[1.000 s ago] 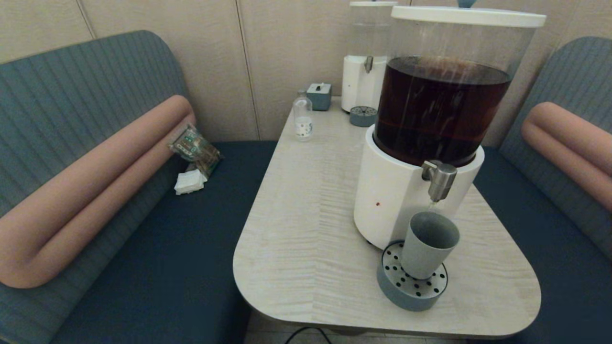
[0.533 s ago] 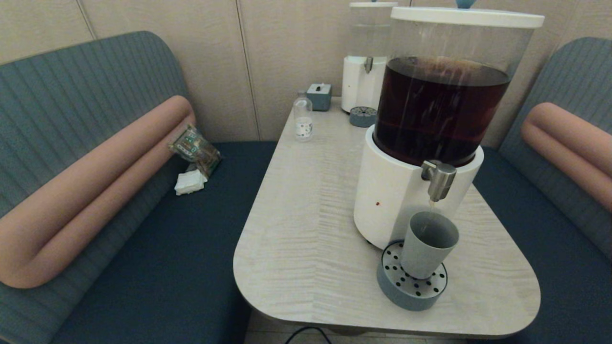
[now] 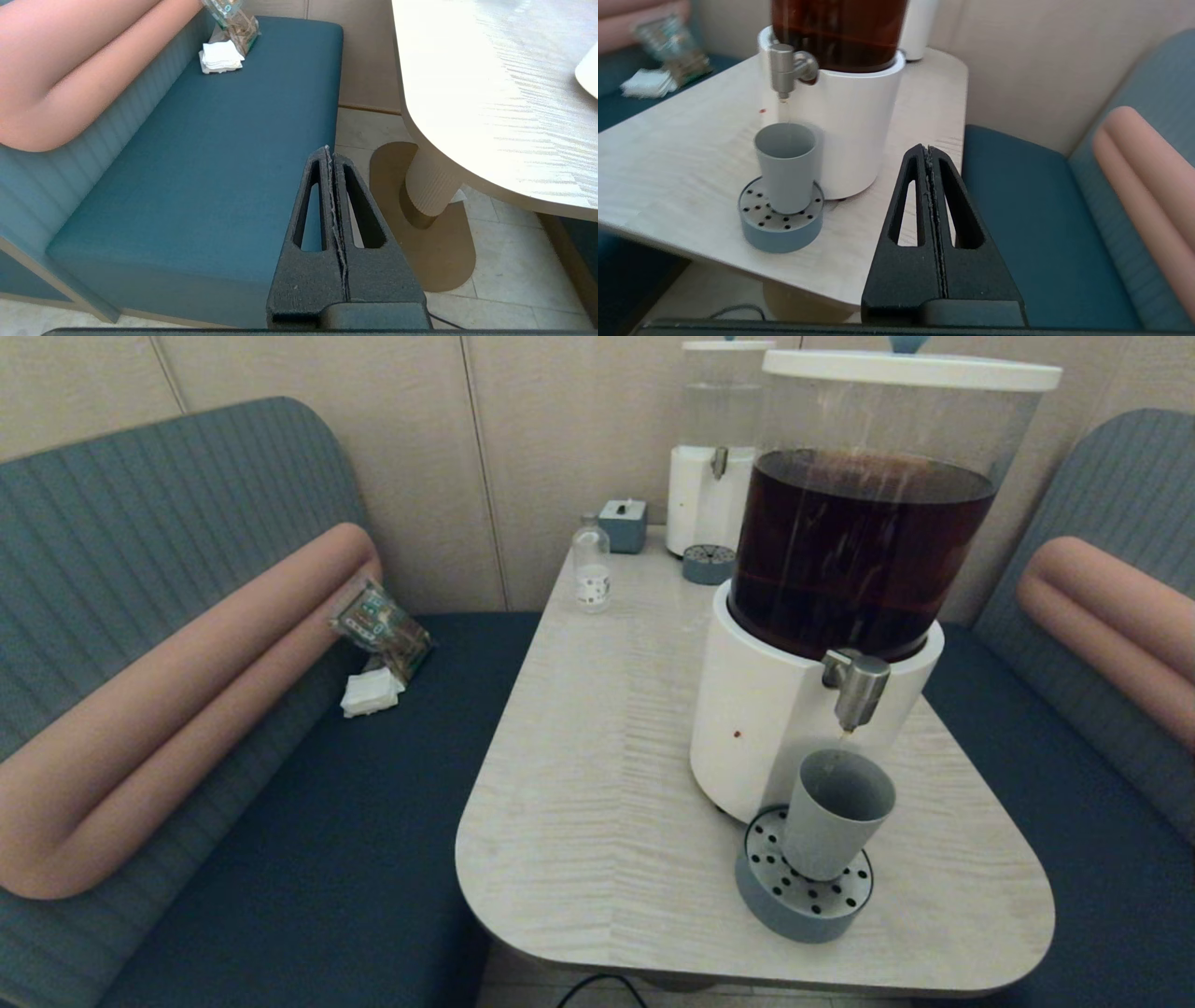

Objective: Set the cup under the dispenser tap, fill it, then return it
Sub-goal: Turn off the faucet

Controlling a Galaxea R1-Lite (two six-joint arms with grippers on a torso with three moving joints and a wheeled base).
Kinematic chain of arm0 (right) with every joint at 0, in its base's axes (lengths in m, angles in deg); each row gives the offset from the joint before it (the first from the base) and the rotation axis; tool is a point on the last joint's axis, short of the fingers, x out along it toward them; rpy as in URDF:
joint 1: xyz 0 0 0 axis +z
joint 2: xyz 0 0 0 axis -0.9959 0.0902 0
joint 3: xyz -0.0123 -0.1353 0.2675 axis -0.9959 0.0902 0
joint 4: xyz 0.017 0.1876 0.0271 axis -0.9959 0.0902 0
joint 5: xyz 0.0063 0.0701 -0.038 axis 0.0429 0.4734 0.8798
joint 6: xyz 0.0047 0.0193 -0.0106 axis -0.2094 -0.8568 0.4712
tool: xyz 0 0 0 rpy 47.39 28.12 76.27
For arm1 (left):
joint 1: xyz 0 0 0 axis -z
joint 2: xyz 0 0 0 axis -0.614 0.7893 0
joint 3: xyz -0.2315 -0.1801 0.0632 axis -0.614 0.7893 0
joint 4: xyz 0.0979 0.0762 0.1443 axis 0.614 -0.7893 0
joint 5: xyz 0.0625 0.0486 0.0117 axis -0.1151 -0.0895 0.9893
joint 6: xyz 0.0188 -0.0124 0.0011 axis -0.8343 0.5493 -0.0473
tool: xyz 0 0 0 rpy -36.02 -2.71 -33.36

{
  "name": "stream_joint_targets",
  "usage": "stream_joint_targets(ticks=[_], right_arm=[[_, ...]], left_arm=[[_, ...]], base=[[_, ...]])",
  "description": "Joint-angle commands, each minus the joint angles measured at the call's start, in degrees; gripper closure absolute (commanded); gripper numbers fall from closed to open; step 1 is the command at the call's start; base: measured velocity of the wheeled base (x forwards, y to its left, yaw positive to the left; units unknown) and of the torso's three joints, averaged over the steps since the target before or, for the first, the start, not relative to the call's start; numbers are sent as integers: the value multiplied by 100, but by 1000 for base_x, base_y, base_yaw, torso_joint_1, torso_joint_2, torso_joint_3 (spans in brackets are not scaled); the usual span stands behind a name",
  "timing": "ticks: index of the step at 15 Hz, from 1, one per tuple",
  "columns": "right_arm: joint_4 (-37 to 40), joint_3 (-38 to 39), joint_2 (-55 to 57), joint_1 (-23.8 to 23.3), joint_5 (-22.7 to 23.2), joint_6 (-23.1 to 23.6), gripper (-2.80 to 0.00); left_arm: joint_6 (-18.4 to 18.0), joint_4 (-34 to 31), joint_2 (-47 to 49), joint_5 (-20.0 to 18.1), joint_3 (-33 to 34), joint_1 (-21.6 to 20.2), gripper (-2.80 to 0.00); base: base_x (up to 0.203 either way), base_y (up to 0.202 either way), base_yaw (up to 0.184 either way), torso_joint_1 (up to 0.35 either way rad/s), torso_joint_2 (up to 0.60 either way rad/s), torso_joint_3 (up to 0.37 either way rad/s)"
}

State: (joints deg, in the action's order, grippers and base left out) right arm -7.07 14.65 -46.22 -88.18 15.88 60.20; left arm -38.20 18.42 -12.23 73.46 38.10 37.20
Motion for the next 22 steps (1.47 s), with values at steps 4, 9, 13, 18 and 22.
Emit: stream_joint_targets(ticks=[4, 9, 13, 18, 22], right_arm=[[-1143, 1181, -684, 306, -503, 170, 0], [-1956, 2173, -1446, 360, -720, 339, 0], [-2305, 3319, -1693, 361, -792, 402, 0], [-757, 3331, -1703, 361, -743, -218, 0], [-594, 3331, -1694, 362, -711, -287, 0]], left_arm=[[5, 3, 7, 5, 9, -2, 0], [5, 3, 7, 5, 9, -2, 0], [5, 3, 7, 5, 9, -2, 0], [5, 3, 7, 5, 9, -2, 0], [5, 3, 7, 5, 9, -2, 0]], base=[[0, 0, 0, 0, 0, 0], [0, 0, 0, 0, 0, 0], [0, 0, 0, 0, 0, 0], [0, 0, 0, 0, 0, 0], [0, 0, 0, 0, 0, 0]])
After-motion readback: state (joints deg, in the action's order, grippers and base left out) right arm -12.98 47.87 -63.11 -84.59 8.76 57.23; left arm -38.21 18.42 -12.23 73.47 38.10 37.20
